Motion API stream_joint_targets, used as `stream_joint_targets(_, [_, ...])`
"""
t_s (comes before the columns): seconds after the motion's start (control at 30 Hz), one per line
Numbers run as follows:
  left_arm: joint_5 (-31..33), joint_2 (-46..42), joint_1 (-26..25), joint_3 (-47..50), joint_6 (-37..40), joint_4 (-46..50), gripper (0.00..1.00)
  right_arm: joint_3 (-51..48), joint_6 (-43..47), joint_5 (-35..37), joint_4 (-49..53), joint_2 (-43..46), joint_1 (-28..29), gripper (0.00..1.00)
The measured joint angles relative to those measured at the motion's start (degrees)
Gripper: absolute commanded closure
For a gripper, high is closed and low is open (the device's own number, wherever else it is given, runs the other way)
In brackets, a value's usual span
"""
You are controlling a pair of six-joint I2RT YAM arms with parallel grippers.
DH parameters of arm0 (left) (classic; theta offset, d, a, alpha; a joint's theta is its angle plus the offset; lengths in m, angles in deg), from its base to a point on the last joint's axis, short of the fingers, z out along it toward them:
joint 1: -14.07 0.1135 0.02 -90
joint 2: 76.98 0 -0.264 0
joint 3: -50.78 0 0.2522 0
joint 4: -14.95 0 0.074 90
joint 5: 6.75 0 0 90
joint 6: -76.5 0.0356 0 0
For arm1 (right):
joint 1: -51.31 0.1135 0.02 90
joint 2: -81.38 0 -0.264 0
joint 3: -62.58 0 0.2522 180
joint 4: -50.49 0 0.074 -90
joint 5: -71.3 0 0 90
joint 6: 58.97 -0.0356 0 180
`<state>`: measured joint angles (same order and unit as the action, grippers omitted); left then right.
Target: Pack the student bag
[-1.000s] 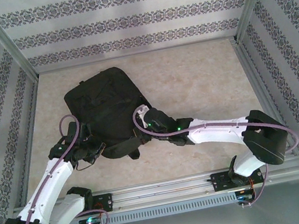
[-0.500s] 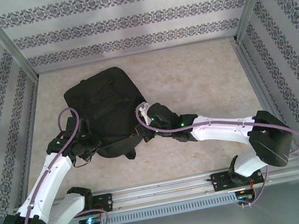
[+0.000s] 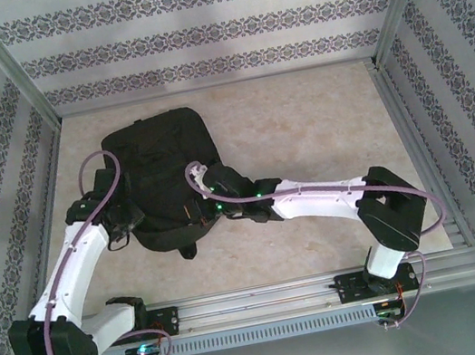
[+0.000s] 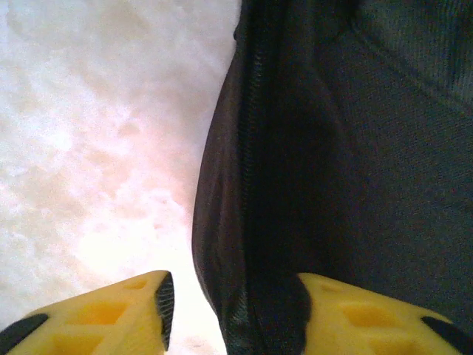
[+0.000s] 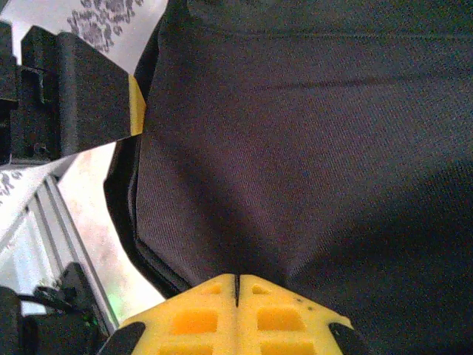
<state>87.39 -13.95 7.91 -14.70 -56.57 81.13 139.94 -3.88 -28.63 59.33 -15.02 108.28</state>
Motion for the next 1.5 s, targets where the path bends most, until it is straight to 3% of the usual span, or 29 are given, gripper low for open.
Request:
stream_joint_targets(0.33, [-10.6, -9.1, -0.4, 0.2, -8.1, 1.3, 0.32, 0.4, -8.2, -1.8, -2.1, -0.8, -2.6, 1.0])
stream_joint_targets(0.53, [-14.2, -11.1, -5.8, 3.6, -15.7, 1.2, 0.34, 0.2, -9.1, -1.8, -2.5, -0.8, -2.6, 1.0])
stream_joint_targets(0.83, [-13.2, -9.0, -16.5, 6.6, -26.8, -2.0, 0.38, -1.7, -10.0, -1.2, -4.2, -0.8, -2.6, 1.0])
stream_joint_targets(1.13, [-11.2, -7.1, -17.5, 11.1, -32.3, -7.8, 0.45, -4.0, -9.9, -0.4, -5.2, -0.8, -2.4, 1.0])
stream_joint_targets(1.23, [-11.1, -6.0, -17.5, 12.1, -32.9, -9.8, 0.55, -5.0, -9.9, -0.5, -5.5, -0.8, -2.4, 1.0])
stream_joint_targets(1.37, [-11.1, -5.4, -17.5, 13.1, -33.6, -12.1, 0.76, -5.7, -9.9, -2.1, -6.1, -0.8, -2.5, 1.0])
stream_joint_targets(1.5, [-11.0, -5.4, -17.5, 13.7, -33.5, -13.2, 0.9, -5.8, -10.0, -5.0, -6.7, -0.8, -2.6, 0.91])
